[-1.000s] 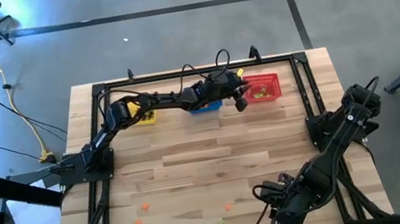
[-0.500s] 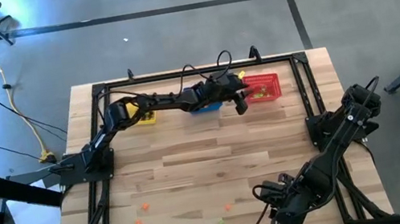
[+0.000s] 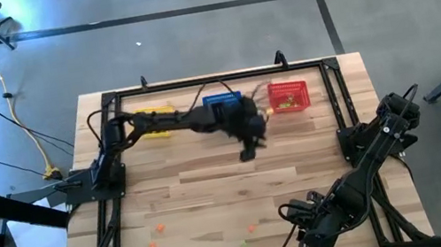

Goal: Sort Halloween decoration
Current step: Put the orange spider toy into the blue basket

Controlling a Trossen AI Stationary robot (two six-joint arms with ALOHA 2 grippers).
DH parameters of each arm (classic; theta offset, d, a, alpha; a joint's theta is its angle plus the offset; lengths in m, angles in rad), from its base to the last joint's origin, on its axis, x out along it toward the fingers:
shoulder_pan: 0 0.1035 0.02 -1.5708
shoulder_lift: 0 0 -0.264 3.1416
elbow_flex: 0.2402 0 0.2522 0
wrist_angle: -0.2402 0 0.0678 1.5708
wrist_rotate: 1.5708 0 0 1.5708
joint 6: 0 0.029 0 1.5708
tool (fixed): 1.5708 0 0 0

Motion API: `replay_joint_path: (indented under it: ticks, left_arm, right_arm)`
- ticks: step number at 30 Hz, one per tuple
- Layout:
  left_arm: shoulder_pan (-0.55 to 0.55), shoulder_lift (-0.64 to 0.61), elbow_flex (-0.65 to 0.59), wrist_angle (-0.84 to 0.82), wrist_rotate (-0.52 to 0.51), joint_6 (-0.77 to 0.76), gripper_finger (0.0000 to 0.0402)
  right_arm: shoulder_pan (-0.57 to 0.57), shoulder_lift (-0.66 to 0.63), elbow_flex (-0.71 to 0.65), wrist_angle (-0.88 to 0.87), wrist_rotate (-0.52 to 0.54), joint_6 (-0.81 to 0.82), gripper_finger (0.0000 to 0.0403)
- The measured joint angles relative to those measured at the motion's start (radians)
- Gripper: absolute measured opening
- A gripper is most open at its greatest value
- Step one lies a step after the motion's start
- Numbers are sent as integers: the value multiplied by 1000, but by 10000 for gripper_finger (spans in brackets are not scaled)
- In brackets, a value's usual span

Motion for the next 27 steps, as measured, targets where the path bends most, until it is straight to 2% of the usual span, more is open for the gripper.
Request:
replay_joint_path:
  ticks: [6, 10, 14, 18, 21, 27]
  left_arm:
    - [-161, -69, -10, -259, -9, 40, 107]
    - [-278, -97, -10, -377, -46, 28, 107]
    - [-387, -96, -10, -425, -188, -22, 107]
    - [-455, -98, -10, -411, -291, -81, 107]
    - [-486, -97, -10, -407, -312, -126, 107]
    - [-556, -97, -10, -356, -304, -143, 107]
  right_arm:
    - [0, 0, 0, 0, 0, 0, 160]
    - [0, 0, 0, 1, 0, 0, 160]
    - [0, 0, 0, 7, 0, -23, 160]
    - [0, 0, 0, 7, 1, -229, 160]
    - [-3, 0, 0, 7, 16, -292, 160]
    - [-7, 0, 0, 8, 17, -289, 160]
